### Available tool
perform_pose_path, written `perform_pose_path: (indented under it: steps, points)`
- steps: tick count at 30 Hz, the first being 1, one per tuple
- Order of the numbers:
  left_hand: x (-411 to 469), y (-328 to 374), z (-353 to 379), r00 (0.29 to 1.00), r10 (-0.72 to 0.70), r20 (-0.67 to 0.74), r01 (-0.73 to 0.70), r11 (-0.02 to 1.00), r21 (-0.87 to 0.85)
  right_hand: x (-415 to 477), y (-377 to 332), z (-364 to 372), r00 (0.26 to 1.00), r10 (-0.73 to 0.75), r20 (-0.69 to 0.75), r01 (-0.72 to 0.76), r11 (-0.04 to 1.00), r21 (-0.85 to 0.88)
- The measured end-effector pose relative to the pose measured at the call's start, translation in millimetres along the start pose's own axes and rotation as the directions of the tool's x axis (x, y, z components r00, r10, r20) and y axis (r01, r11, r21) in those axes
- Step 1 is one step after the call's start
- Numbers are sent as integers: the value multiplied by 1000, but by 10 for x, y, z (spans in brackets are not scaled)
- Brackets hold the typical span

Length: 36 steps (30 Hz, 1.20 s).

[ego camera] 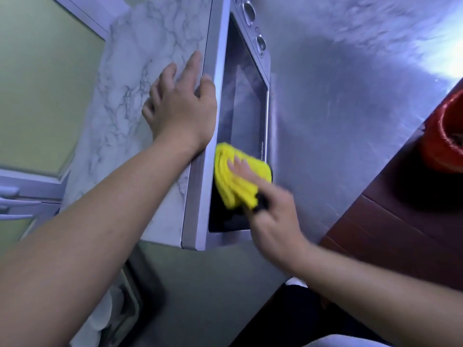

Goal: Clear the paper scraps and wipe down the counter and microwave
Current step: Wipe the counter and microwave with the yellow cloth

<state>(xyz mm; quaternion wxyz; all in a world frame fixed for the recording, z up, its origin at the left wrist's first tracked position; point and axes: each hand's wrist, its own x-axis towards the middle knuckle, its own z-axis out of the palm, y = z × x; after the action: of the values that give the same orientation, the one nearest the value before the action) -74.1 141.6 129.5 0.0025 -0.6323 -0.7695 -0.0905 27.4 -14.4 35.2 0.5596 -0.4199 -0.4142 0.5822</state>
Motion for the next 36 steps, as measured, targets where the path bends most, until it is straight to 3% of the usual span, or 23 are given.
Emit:
perform_pose_path:
  steps: [3, 6, 10, 13, 15, 17, 19, 21, 23, 25, 27, 32, 36]
  points:
    - [-5, 1, -6, 1000, -2, 6, 2, 1000, 6, -599, 30, -173, 969, 67, 236, -83, 995, 58]
    - [-12, 14, -27, 1000, -14, 15, 14, 1000, 1, -453, -58, -494, 893, 246, 377, -337, 921, 196]
    - [-15, 22, -39, 1000, -10, 22, 9, 1000, 2, 13, 41, -1095, 779, 608, 154, -627, 761, 170]
    - [3, 10, -37, 1000, -6, 23, 6, 1000, 1, 264, 159, -1559, 742, 671, -6, -671, 742, 7]
    - [7, 1, -43, 1000, -1, 24, 1, 1000, -6, 416, 183, -1810, 753, 657, 4, -651, 747, -136]
    - [4, -4, -43, 1000, 4, 21, -4, 1000, -4, 575, 177, -1988, 808, 588, 8, -539, 745, -393]
    - [7, -6, -47, 1000, 12, 19, -12, 1000, 0, 717, 157, -2100, 917, 373, -140, -378, 705, -600]
    - [10, -12, -54, 1000, 20, 20, -20, 1000, 7, 741, 136, -2152, 948, 53, -315, -274, 645, -714]
    - [14, -18, -50, 1000, 25, 10, -25, 999, 20, 601, 211, -2170, 956, -100, -275, -183, 528, -829]
    - [22, -11, -40, 999, 30, 9, -31, 999, 22, 288, 437, -2118, 997, 55, -62, -74, 255, -964]
    - [26, -15, -36, 999, 35, 5, -35, 999, 21, 13, 718, -2067, 956, 294, 3, -8, 37, -999]
    - [16, -23, -12, 999, 43, -26, -43, 999, 12, 50, 971, -1979, 951, 304, -56, -56, -8, -998]
    - [25, -32, -20, 999, 40, -13, -40, 999, 1, -3, 1043, -2008, 983, 173, -64, -32, -182, -983]
